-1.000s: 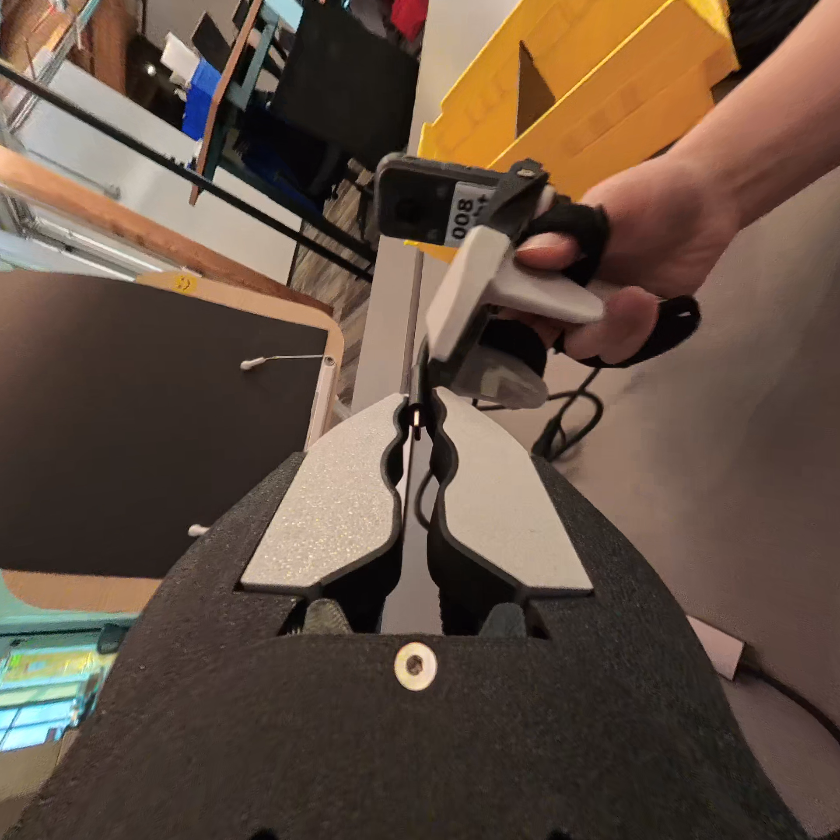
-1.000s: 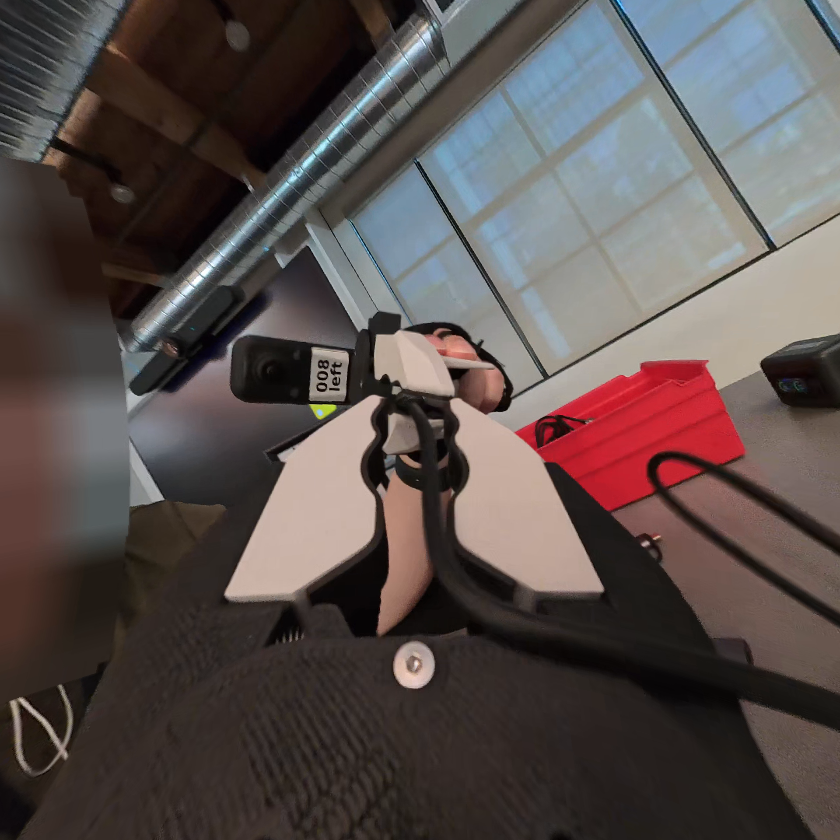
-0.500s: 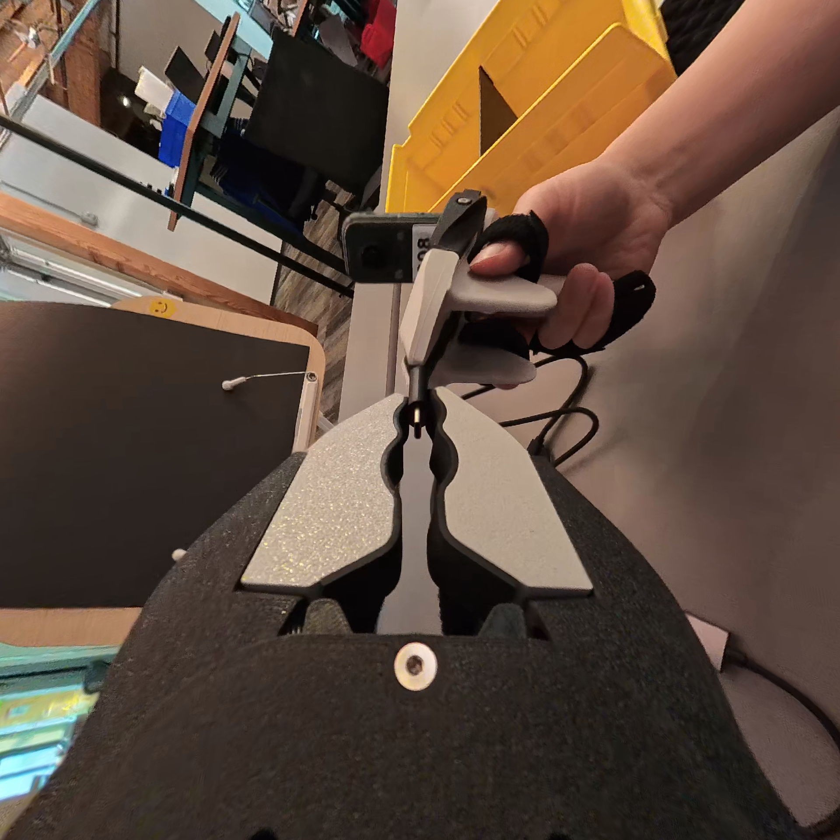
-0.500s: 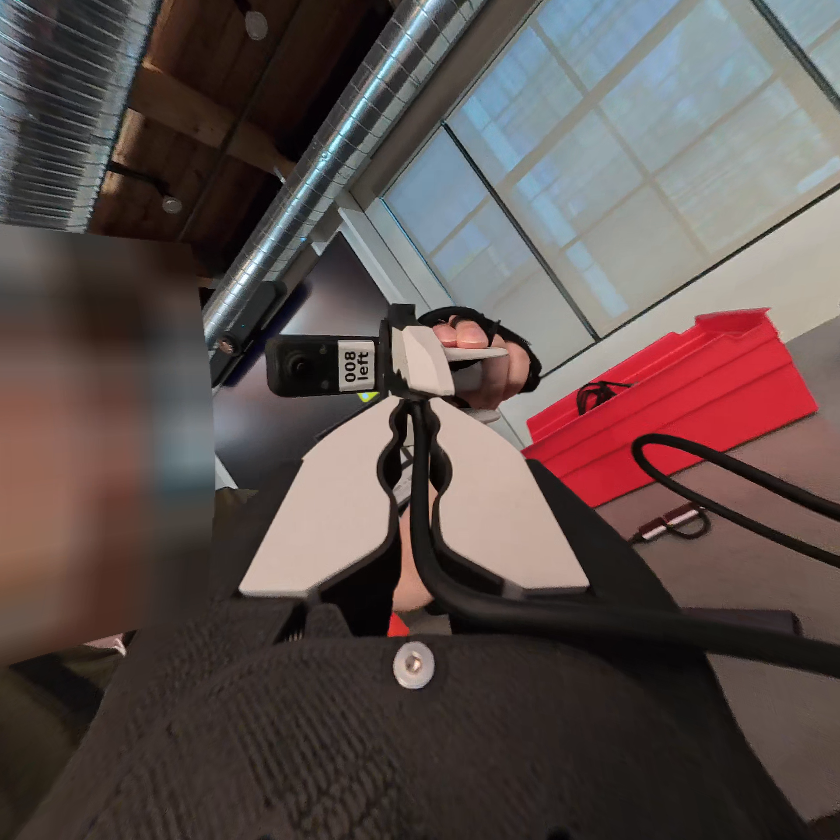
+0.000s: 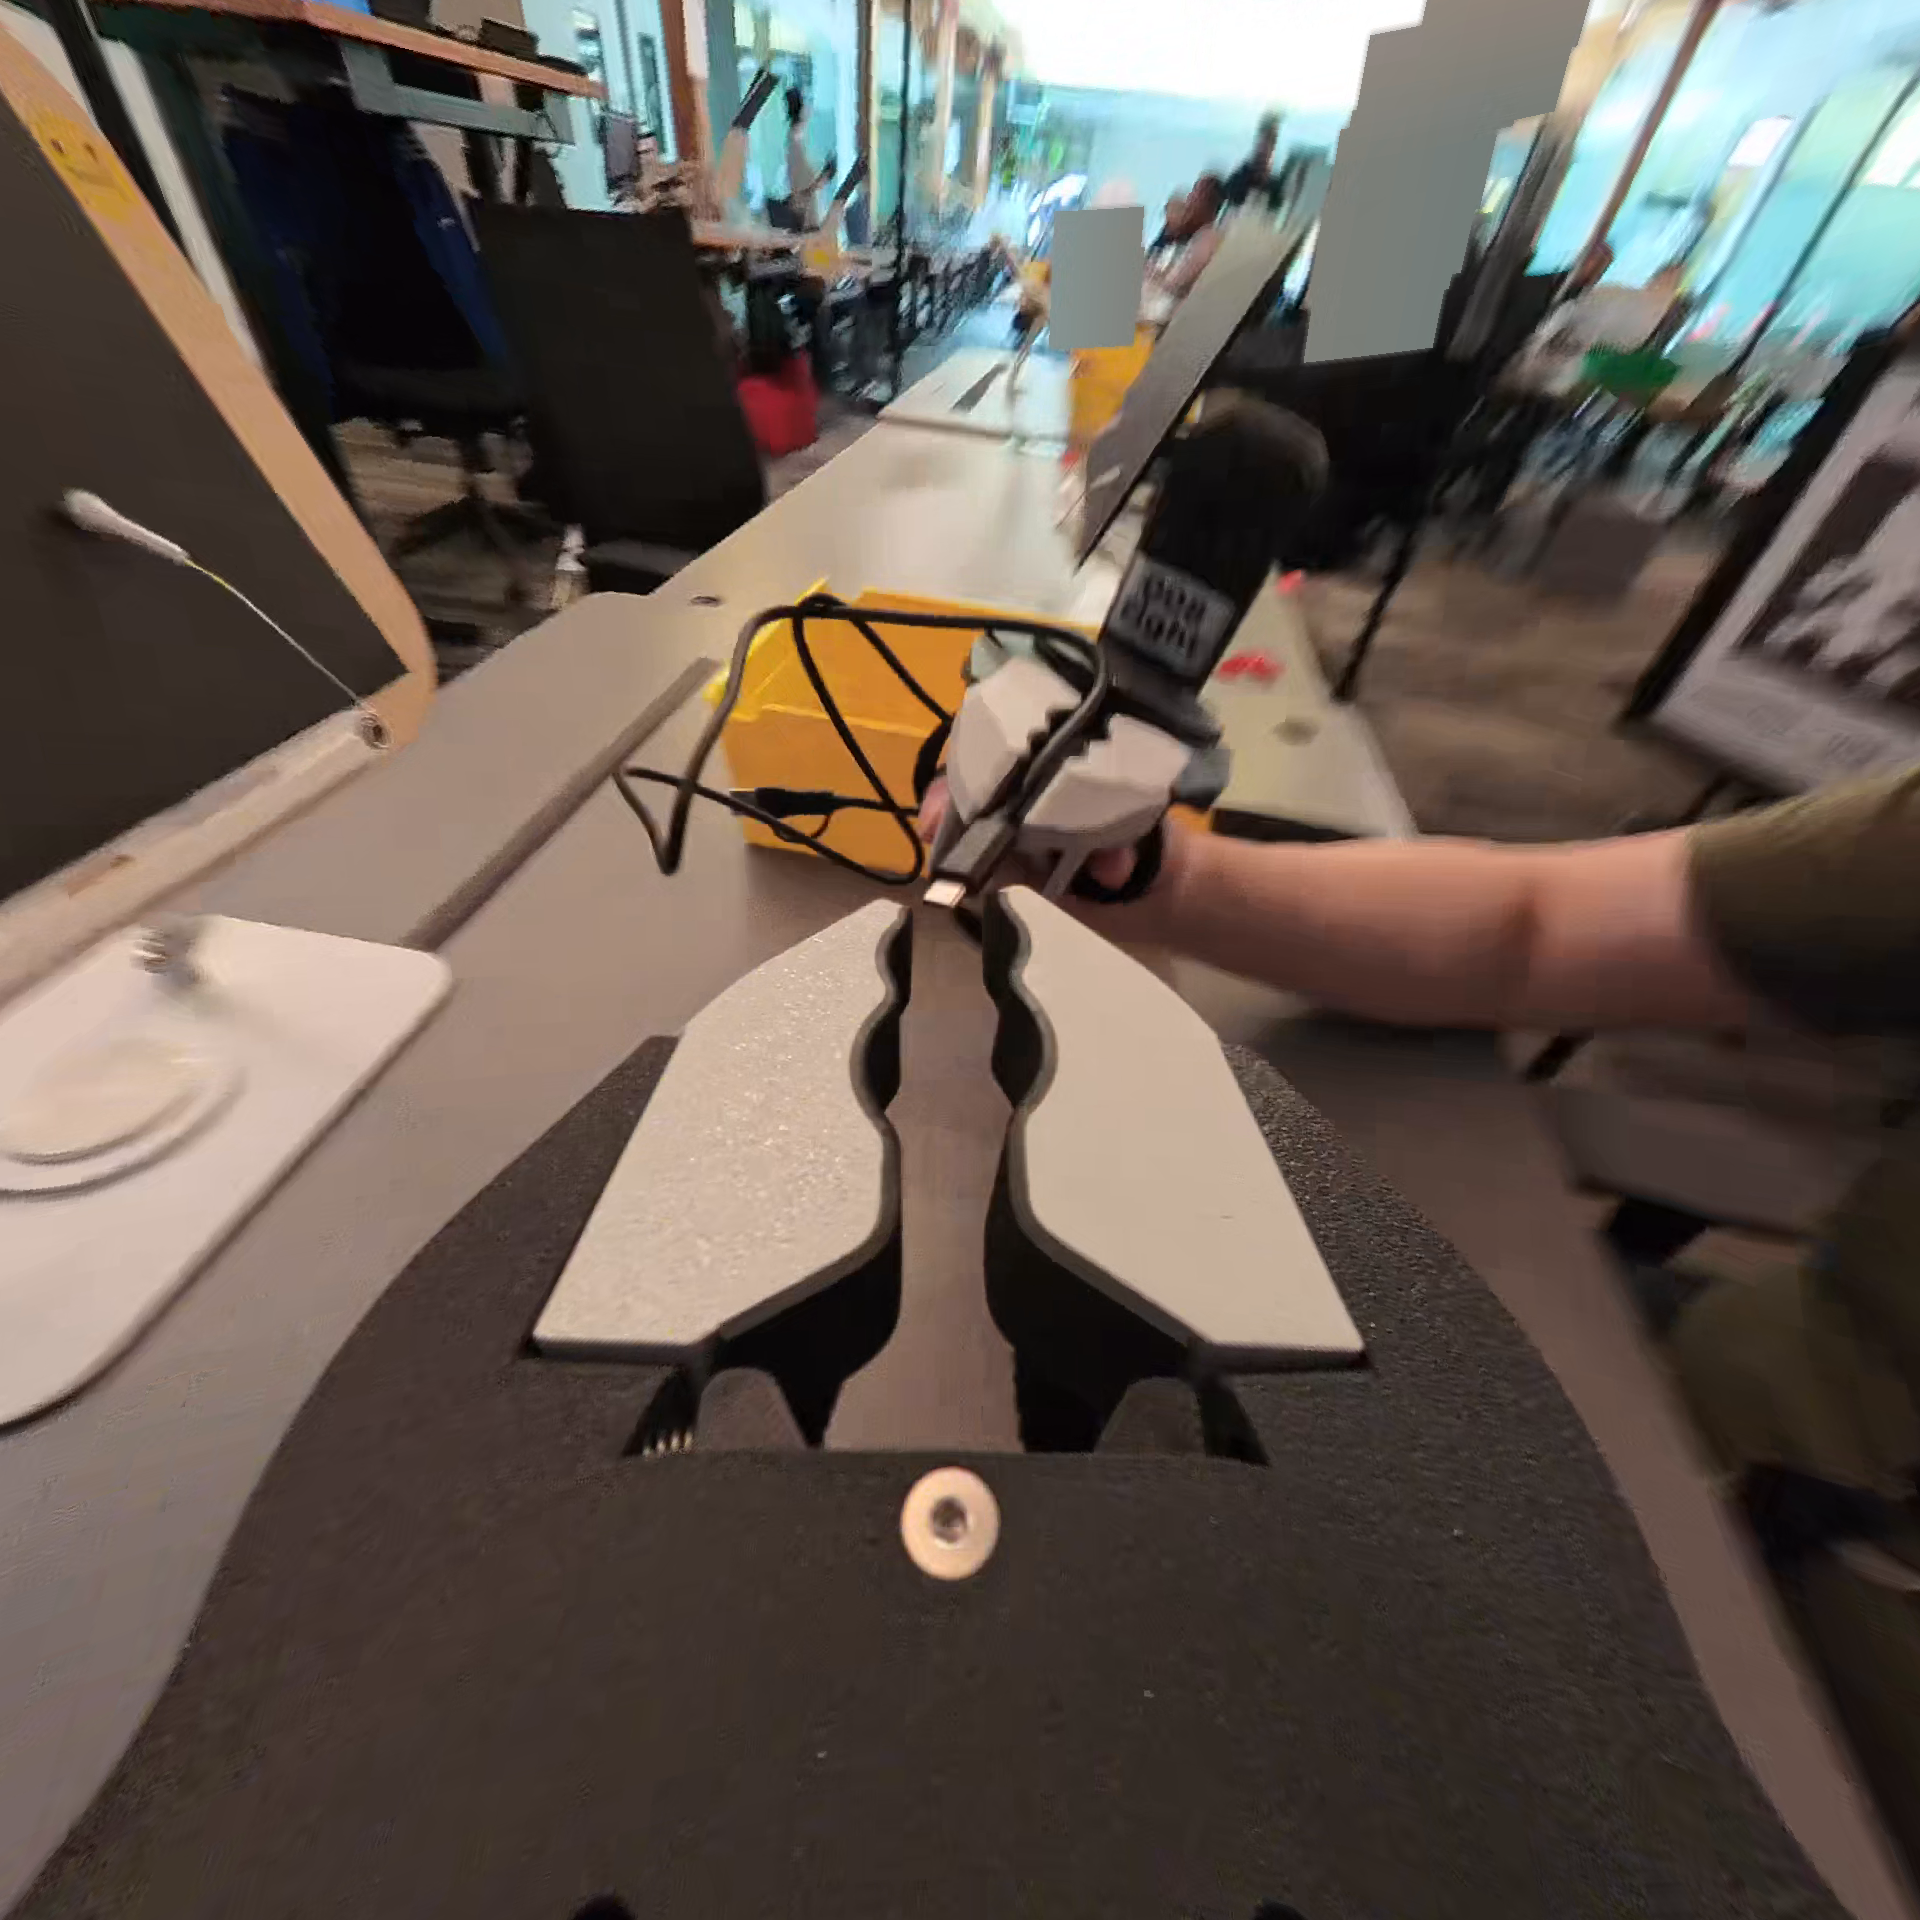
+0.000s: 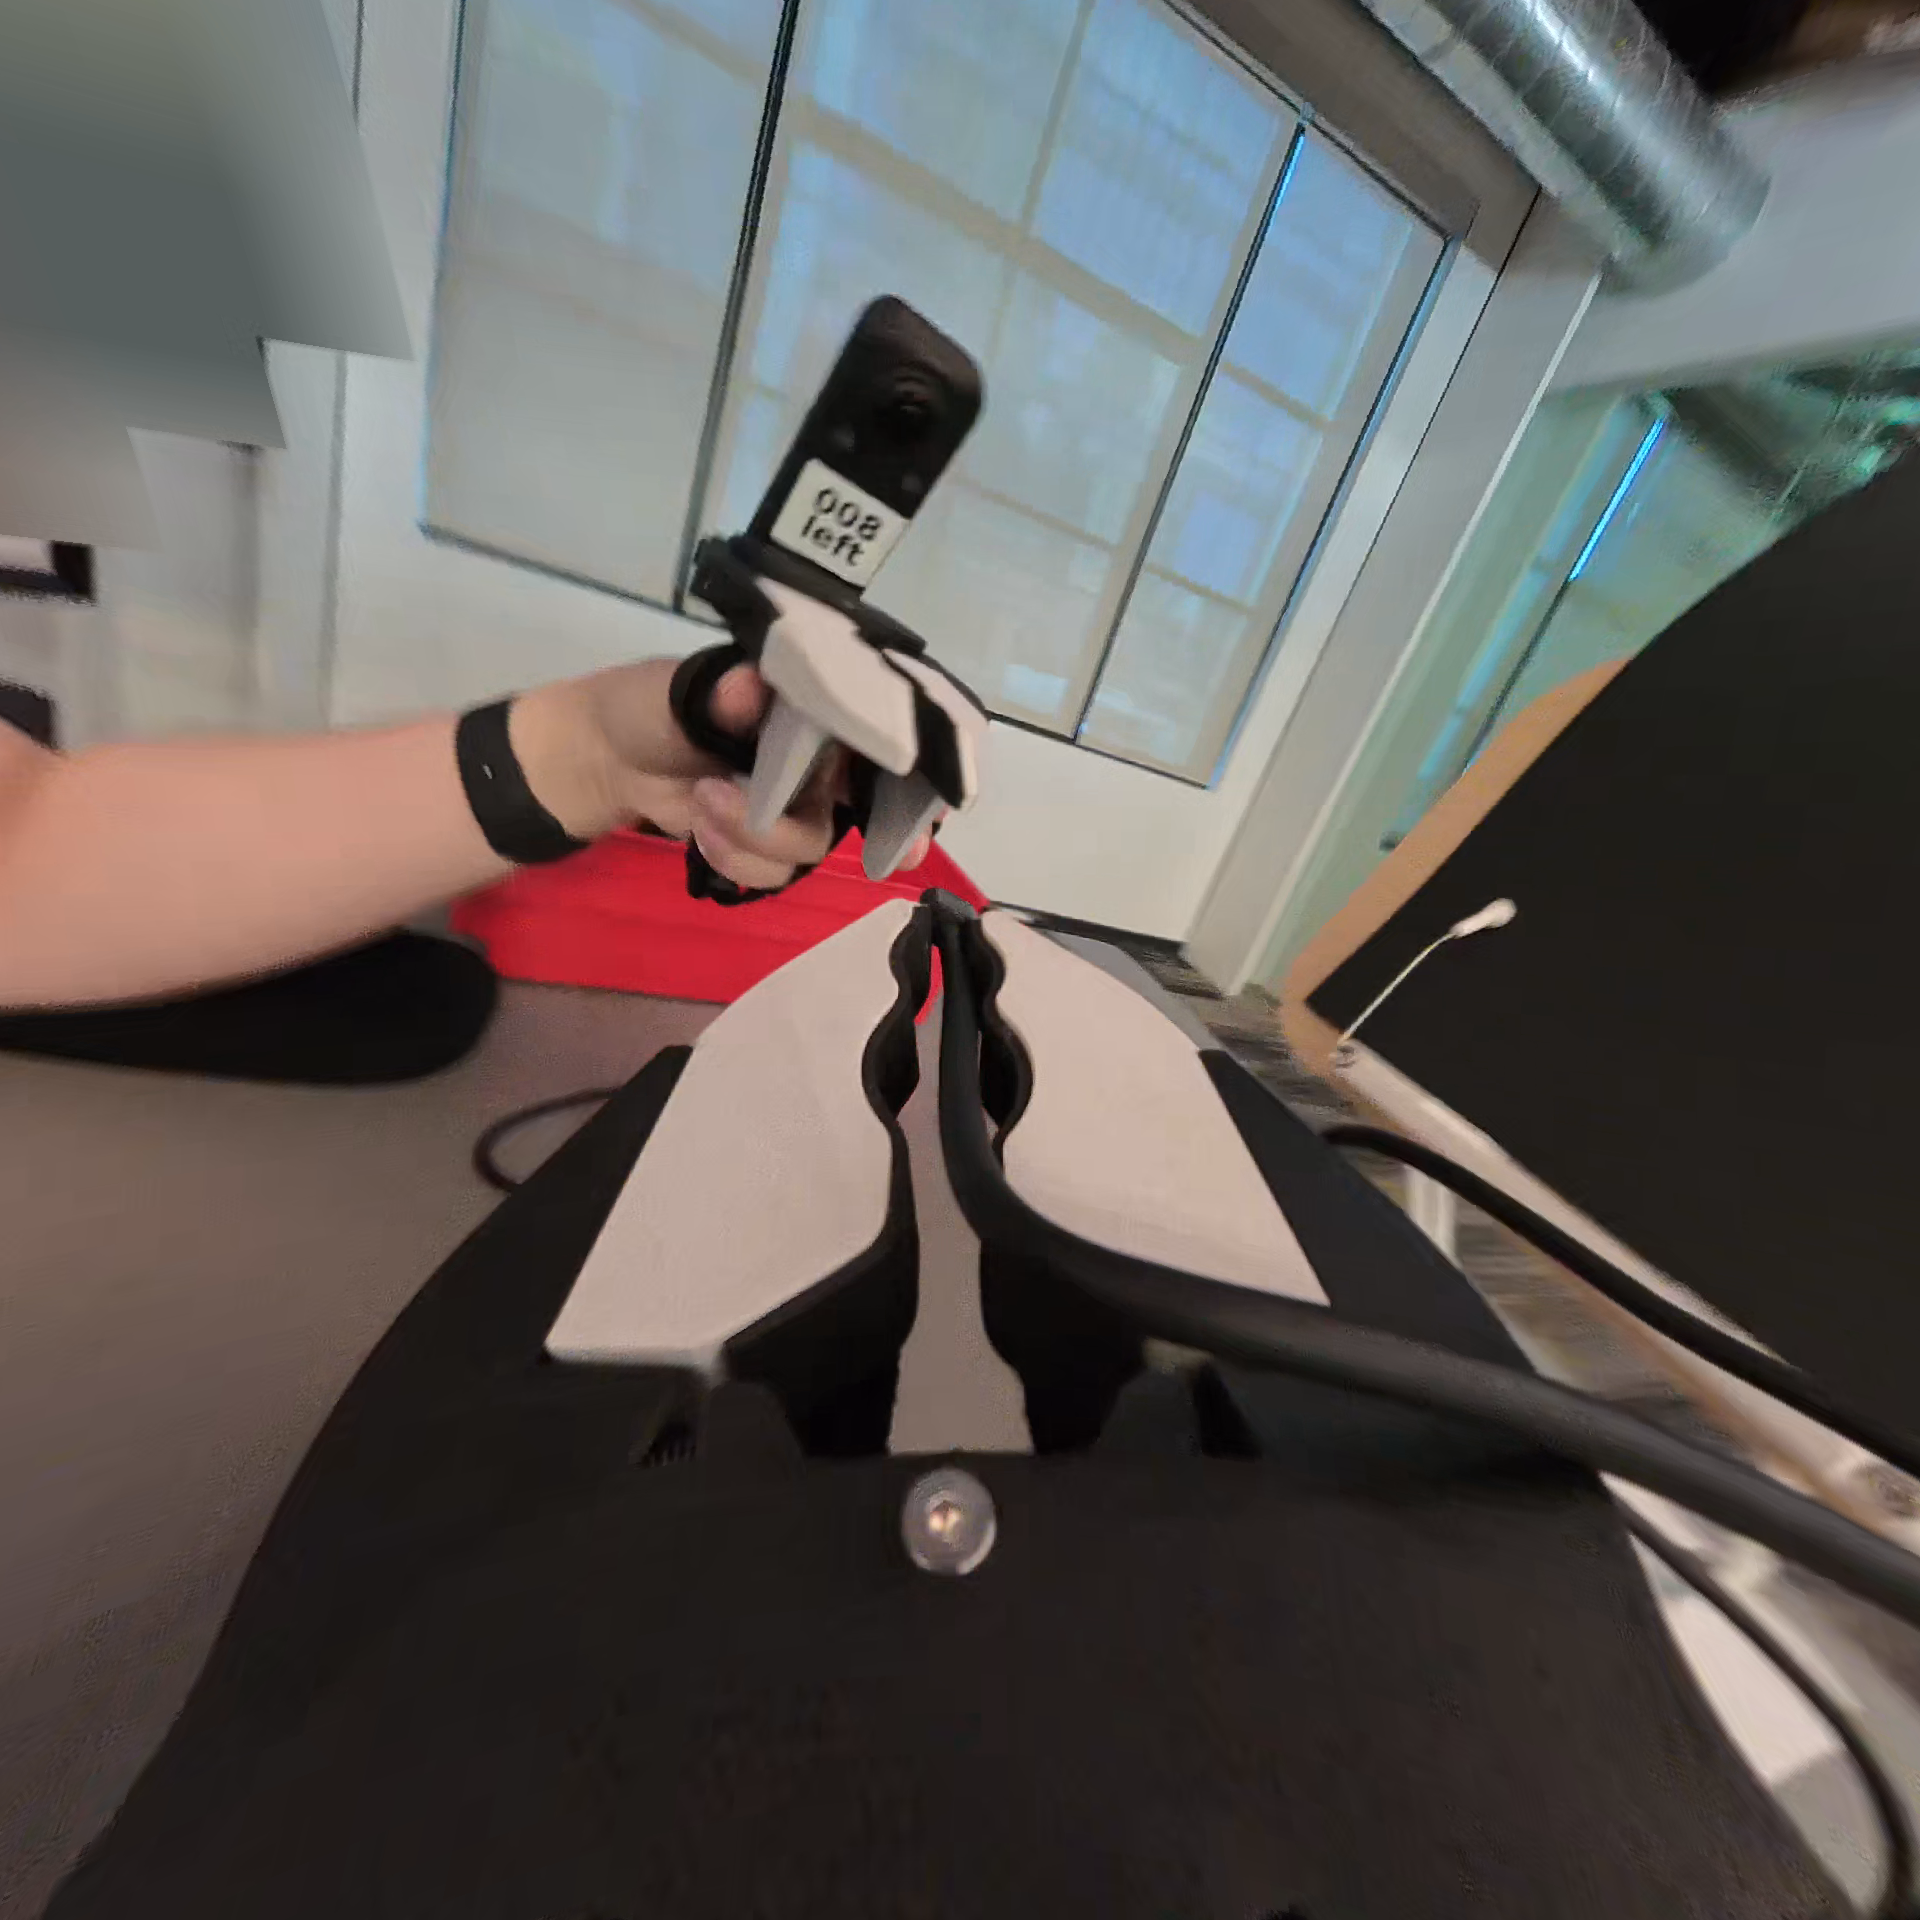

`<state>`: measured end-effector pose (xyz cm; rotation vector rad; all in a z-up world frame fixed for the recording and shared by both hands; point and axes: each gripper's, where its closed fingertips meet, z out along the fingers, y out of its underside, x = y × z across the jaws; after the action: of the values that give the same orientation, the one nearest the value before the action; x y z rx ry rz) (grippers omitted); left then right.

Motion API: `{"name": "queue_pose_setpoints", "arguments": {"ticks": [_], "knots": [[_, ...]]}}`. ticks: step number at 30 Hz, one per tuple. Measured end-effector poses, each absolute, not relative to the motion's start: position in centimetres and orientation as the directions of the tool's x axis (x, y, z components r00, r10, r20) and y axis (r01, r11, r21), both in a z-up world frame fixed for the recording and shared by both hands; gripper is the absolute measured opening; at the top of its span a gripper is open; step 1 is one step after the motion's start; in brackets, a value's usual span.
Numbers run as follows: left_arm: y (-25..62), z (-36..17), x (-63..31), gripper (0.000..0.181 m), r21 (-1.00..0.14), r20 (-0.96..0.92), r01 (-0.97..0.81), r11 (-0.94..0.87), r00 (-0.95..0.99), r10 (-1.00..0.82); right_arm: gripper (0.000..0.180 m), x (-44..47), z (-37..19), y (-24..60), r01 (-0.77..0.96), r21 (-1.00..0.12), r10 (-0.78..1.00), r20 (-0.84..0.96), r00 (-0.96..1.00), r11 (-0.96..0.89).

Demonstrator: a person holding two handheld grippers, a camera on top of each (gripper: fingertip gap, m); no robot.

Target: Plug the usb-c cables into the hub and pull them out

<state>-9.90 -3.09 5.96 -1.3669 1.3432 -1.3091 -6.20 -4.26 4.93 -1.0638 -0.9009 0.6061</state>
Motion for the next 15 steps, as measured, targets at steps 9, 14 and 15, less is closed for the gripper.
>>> {"name": "queue_pose_setpoints", "arguments": {"ticks": [9, 14, 15], "knots": [[-5.3, 5.5, -9.1, 0.020, -0.850, 0.519, -0.266, -0.455, -0.277, -0.808, 0.007, -8.2, 3.7, -5.4, 0.291, -0.718, 0.561, 0.683, 0.468, 0.632], [-4.9, 3.8, -8.8, 0.022, -0.810, 0.572, -0.326, -0.487, -0.262, -0.777, 0.007, -8.6, 4.2, -6.1, 0.370, -0.595, 0.429, 0.788, 0.442, 0.713], [-5.2, 3.9, -8.9, 0.022, -0.799, 0.592, -0.333, -0.501, -0.290, -0.752, 0.007, -8.7, 4.3, -6.2, 0.381, -0.576, 0.413, 0.803, 0.429, 0.724]]}}
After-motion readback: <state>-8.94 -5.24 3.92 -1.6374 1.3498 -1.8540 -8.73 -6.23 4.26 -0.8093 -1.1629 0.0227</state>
